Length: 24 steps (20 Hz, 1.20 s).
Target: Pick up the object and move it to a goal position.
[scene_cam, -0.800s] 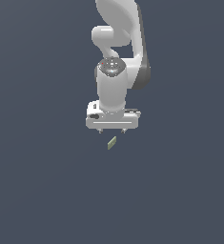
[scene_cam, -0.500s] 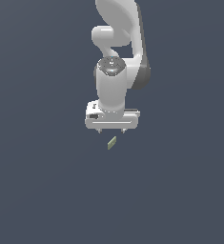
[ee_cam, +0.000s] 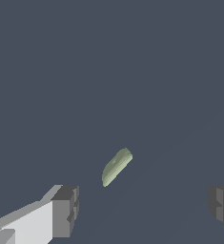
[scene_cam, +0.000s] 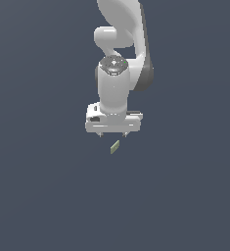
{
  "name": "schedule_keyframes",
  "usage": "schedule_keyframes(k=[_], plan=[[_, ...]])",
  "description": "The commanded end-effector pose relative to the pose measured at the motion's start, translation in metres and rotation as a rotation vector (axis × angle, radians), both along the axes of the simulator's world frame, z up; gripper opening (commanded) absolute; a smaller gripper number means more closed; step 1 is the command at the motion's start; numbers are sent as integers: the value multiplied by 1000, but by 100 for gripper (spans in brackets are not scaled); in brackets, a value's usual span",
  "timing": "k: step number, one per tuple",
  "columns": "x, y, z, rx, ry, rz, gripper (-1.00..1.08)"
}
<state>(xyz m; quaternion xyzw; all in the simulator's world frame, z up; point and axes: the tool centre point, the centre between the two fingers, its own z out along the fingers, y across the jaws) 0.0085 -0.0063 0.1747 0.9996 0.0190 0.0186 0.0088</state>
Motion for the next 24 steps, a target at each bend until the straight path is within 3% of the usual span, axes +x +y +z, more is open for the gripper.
schedule_keyframes(k=[1, 11, 24], plan=[[0, 0, -1, 1, 1, -9, 100], [-3, 3, -17, 12, 7, -143, 100], [-12, 7, -57, 29, 21, -492, 100]])
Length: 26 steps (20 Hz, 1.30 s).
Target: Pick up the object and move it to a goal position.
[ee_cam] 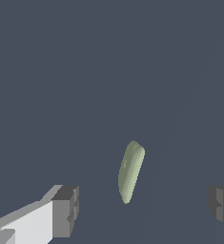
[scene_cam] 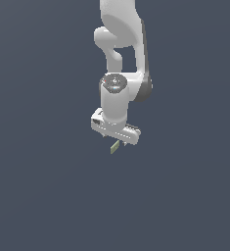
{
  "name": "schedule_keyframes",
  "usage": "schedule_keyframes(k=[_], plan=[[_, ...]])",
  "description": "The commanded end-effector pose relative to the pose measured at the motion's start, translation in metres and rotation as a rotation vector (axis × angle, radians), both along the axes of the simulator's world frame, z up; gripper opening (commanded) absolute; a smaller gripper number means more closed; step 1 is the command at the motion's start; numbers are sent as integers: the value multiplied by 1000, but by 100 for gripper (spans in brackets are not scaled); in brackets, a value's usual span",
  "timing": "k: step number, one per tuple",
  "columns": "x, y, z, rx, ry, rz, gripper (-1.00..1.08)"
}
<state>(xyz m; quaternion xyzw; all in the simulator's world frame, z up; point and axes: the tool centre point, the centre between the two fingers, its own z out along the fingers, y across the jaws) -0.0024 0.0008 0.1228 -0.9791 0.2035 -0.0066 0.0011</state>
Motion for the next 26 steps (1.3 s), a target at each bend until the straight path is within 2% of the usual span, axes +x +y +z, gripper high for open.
schedule_keyframes(k=[1, 7, 13, 26], plan=[[-2, 1, -8, 2, 3, -71, 100], [-6, 1, -22, 3, 9, -203, 100], [-9, 2, -31, 3, 12, -282, 100], [-10, 2, -47, 3, 13, -305, 100]])
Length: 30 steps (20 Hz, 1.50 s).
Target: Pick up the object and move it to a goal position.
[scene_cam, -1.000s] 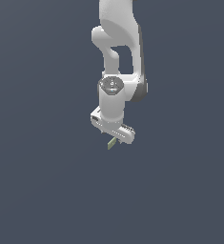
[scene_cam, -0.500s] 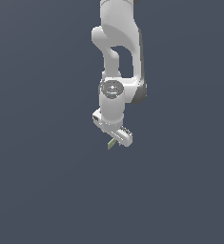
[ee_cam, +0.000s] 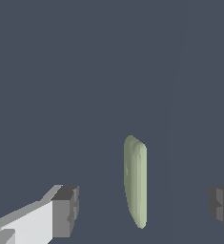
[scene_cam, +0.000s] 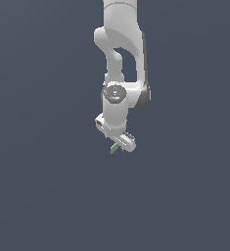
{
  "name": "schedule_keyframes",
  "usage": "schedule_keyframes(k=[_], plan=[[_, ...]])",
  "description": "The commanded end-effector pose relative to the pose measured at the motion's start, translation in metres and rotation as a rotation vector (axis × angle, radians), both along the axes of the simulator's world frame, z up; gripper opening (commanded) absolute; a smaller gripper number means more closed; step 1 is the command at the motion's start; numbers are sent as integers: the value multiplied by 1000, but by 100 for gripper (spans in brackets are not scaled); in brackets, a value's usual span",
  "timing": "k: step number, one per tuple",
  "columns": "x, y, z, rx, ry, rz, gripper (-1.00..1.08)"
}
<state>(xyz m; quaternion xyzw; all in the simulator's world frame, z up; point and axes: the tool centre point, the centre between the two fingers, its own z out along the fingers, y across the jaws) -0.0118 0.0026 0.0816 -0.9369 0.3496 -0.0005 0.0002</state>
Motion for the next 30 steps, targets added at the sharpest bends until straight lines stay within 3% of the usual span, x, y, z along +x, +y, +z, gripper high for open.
schedule_keyframes(k=[1, 11, 12, 24, 30], plan=[[-1, 0, -10, 0, 1, -1, 100], [0, 0, -42, 0, 1, -4, 100], [0, 0, -42, 0, 1, -4, -100], [0, -1, -41, 0, 1, -4, -100], [2, -5, -20, 0, 1, -4, -100]])
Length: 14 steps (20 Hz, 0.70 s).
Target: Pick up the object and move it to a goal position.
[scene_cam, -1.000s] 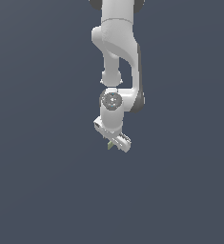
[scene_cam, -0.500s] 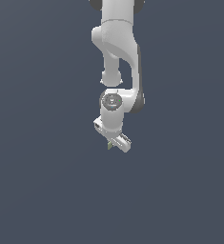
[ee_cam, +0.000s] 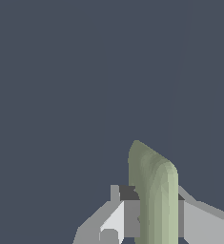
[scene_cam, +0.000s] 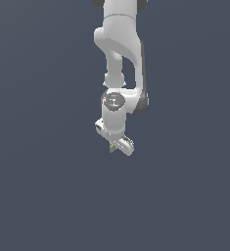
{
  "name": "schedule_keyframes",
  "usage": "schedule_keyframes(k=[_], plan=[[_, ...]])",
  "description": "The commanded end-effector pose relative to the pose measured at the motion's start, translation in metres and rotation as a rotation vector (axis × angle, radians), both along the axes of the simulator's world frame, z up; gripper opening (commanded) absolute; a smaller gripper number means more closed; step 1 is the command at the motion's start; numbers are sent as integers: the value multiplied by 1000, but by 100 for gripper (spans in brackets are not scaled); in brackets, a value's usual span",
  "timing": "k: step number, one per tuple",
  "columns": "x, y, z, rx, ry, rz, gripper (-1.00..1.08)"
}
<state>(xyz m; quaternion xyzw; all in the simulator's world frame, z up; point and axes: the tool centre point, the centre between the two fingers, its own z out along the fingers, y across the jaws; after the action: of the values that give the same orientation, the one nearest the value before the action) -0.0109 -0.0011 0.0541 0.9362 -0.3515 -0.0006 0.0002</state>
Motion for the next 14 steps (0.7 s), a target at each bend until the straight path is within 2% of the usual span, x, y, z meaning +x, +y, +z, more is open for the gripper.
schedule_keyframes(k=[1, 14], plan=[[2, -3, 13, 0, -1, 0, -100], [18, -32, 130, 0, -1, -1, -100]])
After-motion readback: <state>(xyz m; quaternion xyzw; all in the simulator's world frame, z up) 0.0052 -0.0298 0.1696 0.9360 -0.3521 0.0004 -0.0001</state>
